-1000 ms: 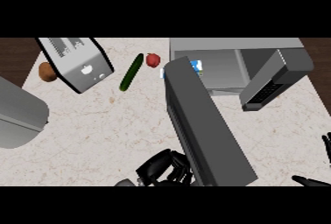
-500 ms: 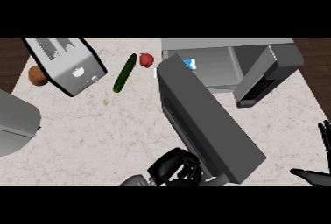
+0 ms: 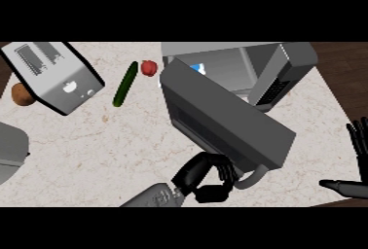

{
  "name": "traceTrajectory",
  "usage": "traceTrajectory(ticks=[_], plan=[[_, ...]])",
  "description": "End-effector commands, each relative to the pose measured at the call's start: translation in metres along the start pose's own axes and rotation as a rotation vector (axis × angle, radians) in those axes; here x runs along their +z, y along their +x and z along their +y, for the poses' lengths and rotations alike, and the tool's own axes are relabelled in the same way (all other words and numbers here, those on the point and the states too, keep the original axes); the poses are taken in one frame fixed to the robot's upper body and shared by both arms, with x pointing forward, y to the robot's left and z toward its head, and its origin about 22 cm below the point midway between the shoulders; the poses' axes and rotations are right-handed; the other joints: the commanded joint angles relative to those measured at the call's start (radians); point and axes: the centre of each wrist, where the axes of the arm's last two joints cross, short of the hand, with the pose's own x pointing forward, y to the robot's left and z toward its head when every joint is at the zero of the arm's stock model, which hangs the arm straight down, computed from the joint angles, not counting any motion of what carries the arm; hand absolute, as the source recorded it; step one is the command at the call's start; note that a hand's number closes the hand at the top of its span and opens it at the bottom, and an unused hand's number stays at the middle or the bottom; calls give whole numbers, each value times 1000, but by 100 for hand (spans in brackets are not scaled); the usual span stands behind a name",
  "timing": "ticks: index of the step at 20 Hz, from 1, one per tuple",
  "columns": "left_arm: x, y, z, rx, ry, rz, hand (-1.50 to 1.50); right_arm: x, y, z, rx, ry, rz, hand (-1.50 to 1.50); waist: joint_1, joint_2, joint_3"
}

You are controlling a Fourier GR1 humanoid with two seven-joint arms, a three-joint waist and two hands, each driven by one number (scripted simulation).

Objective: Pick up the milk, place it into the microwave and close the microwave

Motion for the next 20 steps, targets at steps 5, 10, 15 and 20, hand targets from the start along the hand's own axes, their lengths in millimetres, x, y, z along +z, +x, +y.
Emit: traceTrajectory(ticks=[5,10,15,20], plan=[[-36,39,8,5,65,-87,150,-29,13,12,-107,141,-86,-150,-70,11,-1],[-57,62,23,-39,144,-168,150,-47,23,17,-102,193,-94,-150,-114,20,-1],[-74,79,39,-51,193,-186,150,-64,34,20,-108,210,-130,-150,-159,35,2],[-89,95,52,-65,240,-199,150,-85,51,17,-105,255,-162,-150,-190,46,3]])
